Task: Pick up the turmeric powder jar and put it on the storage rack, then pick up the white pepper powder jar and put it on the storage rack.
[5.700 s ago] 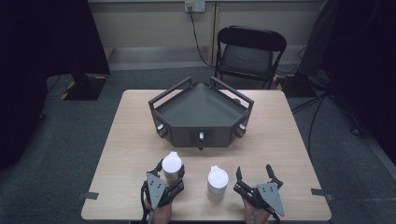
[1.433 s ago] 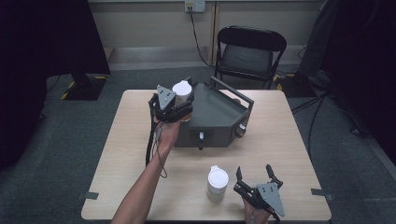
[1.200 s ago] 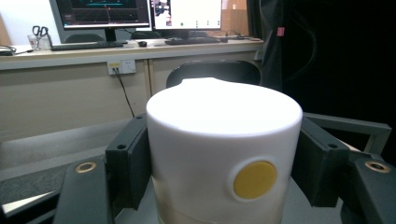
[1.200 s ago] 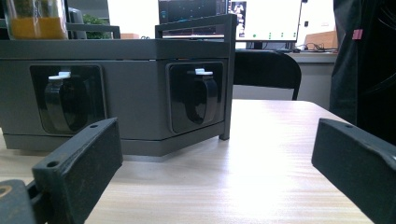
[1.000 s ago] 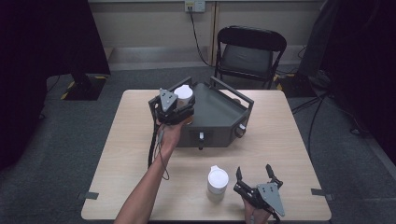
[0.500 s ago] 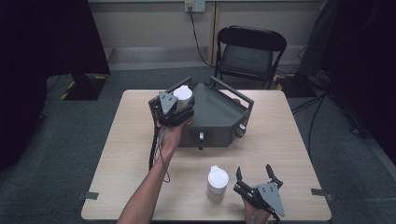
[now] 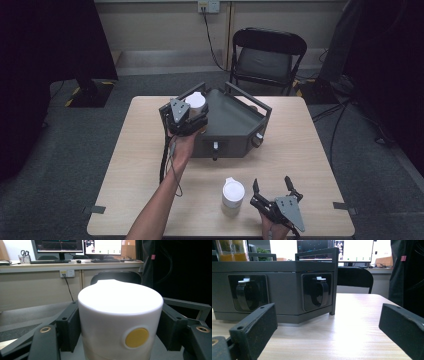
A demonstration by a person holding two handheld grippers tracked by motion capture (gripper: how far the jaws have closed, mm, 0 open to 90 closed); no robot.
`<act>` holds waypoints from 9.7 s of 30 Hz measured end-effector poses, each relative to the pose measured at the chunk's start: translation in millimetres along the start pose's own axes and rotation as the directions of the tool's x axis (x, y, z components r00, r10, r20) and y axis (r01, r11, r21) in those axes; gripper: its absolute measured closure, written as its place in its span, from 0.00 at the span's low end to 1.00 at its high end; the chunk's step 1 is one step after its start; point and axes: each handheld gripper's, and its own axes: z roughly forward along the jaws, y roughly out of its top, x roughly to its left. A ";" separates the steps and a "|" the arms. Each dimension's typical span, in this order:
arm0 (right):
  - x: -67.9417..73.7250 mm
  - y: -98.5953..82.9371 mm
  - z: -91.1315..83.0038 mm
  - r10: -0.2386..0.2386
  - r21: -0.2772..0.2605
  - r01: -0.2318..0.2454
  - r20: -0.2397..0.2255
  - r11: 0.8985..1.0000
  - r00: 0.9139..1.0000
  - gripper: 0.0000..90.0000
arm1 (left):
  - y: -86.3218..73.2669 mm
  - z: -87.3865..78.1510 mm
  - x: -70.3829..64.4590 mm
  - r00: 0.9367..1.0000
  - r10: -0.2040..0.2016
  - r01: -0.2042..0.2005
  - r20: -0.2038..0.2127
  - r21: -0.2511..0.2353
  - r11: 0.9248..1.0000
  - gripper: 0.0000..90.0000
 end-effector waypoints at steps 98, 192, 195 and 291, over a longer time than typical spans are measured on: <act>1.1 -0.1 0.1 -0.001 -0.001 0.001 0.006 1.000 1.000 0.00 | -100.5 -150.3 -0.5 0.996 -0.050 0.034 -0.078 -0.193 0.981 0.00; 8.7 25.4 -22.7 -0.012 -0.068 0.011 -0.018 0.998 1.000 0.00 | -191.9 -176.1 -21.8 0.973 -0.005 -0.025 -0.230 -0.130 0.991 0.00; 6.2 35.2 -25.0 -0.023 -0.066 0.020 -0.050 0.998 0.999 0.00 | -191.9 -176.1 -21.9 0.973 -0.005 -0.026 -0.231 -0.130 0.991 0.00; 22.7 42.3 -15.1 0.009 0.088 0.026 -0.376 0.996 0.926 0.33 | -191.8 -176.1 -21.6 0.973 -0.005 -0.026 -0.229 -0.130 0.991 0.01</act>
